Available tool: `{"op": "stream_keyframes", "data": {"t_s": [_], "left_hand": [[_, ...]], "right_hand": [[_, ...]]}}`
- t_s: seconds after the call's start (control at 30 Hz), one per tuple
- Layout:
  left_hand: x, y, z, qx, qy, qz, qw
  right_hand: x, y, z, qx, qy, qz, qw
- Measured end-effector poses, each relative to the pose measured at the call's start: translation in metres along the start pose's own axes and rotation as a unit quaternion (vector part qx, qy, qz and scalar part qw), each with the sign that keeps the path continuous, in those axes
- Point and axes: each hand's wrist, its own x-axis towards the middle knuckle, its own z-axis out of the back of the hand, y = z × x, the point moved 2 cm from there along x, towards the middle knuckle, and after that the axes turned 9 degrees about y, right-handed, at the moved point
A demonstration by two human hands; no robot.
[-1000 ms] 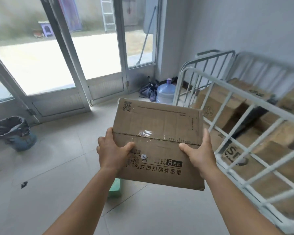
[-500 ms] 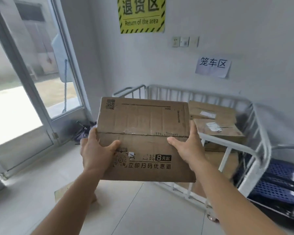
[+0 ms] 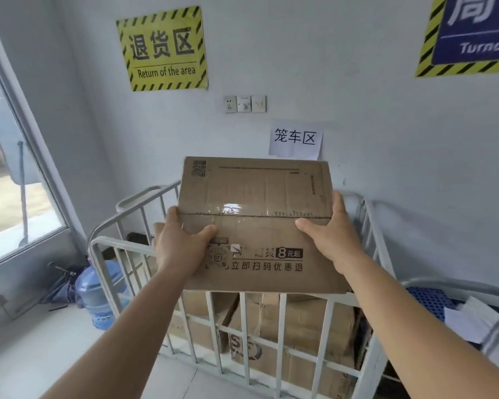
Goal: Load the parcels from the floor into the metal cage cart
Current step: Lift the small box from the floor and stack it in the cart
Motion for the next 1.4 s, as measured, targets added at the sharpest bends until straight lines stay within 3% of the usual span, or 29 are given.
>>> {"op": "stream_keyframes", "data": {"t_s": [0.5,0.8,1.27,1.4], "left_hand": [[0.186,-0.004,-0.193,0.063,0.174,0.022,0.983],[0.246,0.023,-0.288,0.067,0.244,0.062,0.966],[0.273,0.022,-0.344,0.144,0.250,0.098,0.952],[0.270,0.015,-0.342,0.194,0.258,0.077,0.943]], "right_hand": [[0.172,-0.096,0.032,-0.041,-0.054,-0.136,0.988],[0.253,-0.156,0.041,-0.125,-0.008,-0.207,0.970],[0.335,-0.213,0.048,-0.182,0.099,-0.239,0.949],[0.339,-0.211,0.046,-0.273,0.127,-0.218,0.928]]}}
